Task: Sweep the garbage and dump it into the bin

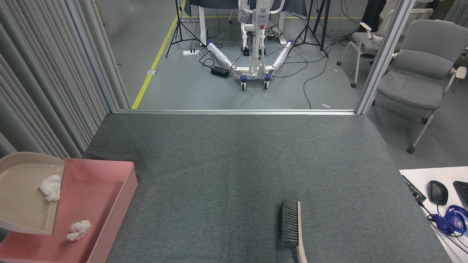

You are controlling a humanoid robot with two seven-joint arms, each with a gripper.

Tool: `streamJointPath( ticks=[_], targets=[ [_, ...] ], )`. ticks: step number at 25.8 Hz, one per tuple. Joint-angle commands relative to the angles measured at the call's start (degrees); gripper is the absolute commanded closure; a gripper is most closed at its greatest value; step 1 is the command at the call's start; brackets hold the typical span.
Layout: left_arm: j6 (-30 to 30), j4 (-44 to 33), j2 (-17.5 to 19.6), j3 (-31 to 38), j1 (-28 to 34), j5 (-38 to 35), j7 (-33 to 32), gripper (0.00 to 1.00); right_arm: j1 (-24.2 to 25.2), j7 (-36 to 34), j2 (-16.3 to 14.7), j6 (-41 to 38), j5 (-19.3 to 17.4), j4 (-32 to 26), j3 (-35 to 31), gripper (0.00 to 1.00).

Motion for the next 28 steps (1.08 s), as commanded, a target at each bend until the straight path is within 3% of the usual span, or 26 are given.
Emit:
streamJointPath(
  ticks=[1,6,12,18,24,28],
  targets=[
    [-2.05,2.44,1.06,0.05,-1.93,-3.08,0.03,1.0,-0.01,-0.04,0.03,-0.02,-0.02,0.0,-0.07,0.02],
    [-1.88,0.07,2.73,0.05,-1.93,-0.27,-0.32,1.0,0.08,-0.04,0.47,-0.02,-0.02,-0.17,-0.07,0.02],
    [2.25,-7.41,2.82,-0.48,-0.87,10.81,-2.17,1.0,0.17,-0.04,0.47,-0.11,-0.02,-0.09,-0.25,0.02],
    [11.22,-23.4,1.15,-1.88,2.64,22.67,-2.08,1.0,0.43,-0.04,0.47,-0.46,-0.02,-0.09,-0.16,0.02],
    [19.13,-40.01,-13.62,-3.03,9.24,19.68,-0.41,1.0,0.87,-0.04,0.56,-0.46,0.07,-0.26,-0.25,0.02],
    [19.13,-43.35,-22.05,-5.93,12.75,12.22,-0.5,1.0,1.05,-0.04,0.56,-0.46,0.07,-0.35,-0.25,0.02]
  ],
)
